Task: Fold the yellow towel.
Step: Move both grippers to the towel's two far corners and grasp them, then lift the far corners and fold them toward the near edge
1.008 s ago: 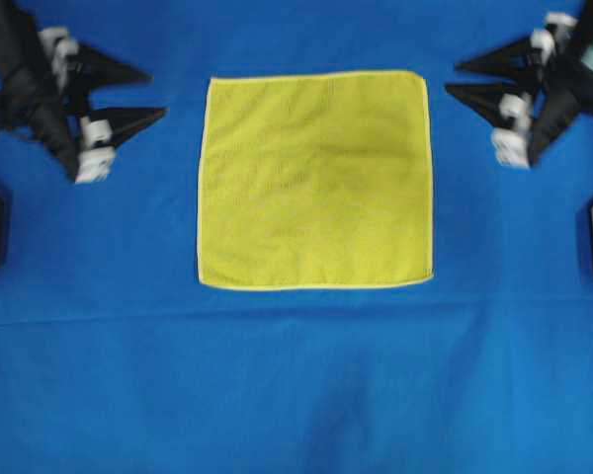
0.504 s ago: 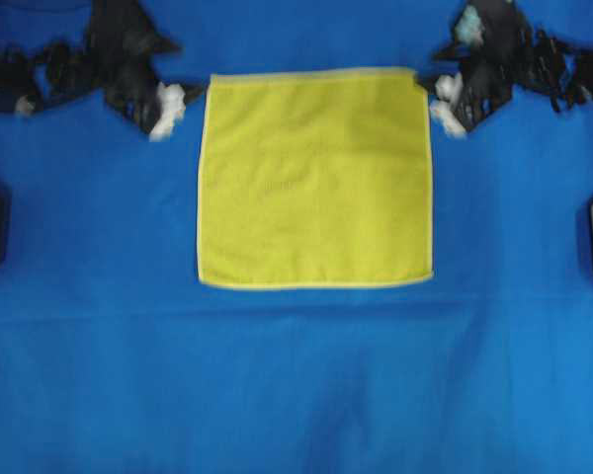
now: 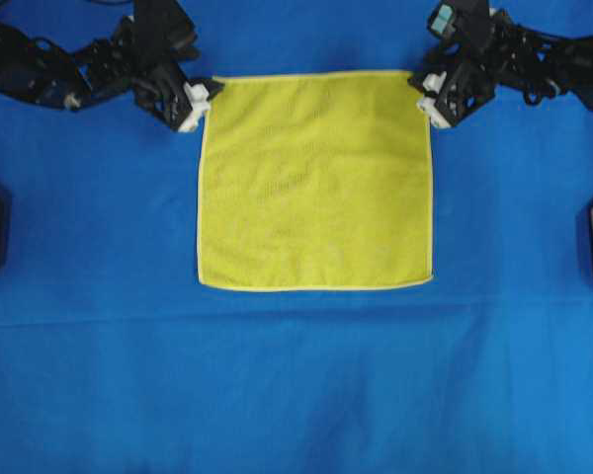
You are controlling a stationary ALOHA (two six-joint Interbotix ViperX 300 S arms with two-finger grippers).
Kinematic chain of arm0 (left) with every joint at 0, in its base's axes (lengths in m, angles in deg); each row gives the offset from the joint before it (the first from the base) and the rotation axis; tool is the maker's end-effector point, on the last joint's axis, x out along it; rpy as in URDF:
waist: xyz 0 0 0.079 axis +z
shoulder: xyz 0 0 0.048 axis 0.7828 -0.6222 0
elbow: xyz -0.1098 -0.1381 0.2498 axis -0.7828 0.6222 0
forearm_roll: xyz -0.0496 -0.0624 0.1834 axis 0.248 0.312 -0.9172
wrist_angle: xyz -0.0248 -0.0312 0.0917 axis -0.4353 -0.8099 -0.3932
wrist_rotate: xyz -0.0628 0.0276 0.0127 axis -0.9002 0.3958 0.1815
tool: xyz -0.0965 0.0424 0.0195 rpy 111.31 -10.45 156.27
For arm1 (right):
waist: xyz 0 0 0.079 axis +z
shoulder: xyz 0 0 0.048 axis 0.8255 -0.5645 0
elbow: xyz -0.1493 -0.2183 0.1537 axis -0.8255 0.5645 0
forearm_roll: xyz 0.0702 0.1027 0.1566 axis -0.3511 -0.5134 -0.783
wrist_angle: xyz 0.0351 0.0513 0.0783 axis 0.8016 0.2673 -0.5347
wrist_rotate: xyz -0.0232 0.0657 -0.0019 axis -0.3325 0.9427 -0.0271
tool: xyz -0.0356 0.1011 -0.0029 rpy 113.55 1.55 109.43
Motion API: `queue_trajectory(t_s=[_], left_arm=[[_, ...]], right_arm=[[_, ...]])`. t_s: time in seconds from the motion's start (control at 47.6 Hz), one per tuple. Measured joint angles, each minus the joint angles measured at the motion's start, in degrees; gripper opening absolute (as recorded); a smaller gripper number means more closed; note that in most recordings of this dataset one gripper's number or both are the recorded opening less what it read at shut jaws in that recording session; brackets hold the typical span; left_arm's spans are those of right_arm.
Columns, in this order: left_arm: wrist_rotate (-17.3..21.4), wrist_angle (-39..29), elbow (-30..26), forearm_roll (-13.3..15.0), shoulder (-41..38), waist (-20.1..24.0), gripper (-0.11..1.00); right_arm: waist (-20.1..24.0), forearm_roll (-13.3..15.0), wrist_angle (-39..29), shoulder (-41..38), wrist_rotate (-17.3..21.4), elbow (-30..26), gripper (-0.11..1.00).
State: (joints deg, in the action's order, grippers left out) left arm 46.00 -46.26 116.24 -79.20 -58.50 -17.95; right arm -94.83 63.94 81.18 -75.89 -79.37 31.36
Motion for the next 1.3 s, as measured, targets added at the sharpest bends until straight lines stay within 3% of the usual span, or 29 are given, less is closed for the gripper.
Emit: queue_trajectory(t_s=[0.084,0.273,0.378,0.693,0.987,1.303], left_arm=[[0.8,0.0,-0.3,0.0,-0.2,0.1,0.59],[2.8,-1.0,-0.4,0.0,-0.2,0.0,0.16],[2.8,-1.2,-0.4,0.0,-0.2,-0.4,0.04],[3.7,-4.3,-0.9,0.0,1.1,-1.6,0.04],[7.6,-9.3,-1.8,0.0,10.7,-1.6,0.04],[6.7,-12.0,-0.7,0.0,13.1,-2.3,0.04]], right_arm=[[0.0,0.0,1.1,-0.7,-0.1,0.0,0.48],[0.2,0.1,2.1,-1.6,-0.2,0.0,0.02],[0.4,0.0,2.1,-1.6,-0.1,0.3,0.02],[0.8,0.1,1.5,0.2,0.1,0.4,0.02],[0.8,0.1,-3.8,9.5,0.0,0.4,0.02],[1.1,0.1,-4.6,11.5,0.4,1.1,0.02]])
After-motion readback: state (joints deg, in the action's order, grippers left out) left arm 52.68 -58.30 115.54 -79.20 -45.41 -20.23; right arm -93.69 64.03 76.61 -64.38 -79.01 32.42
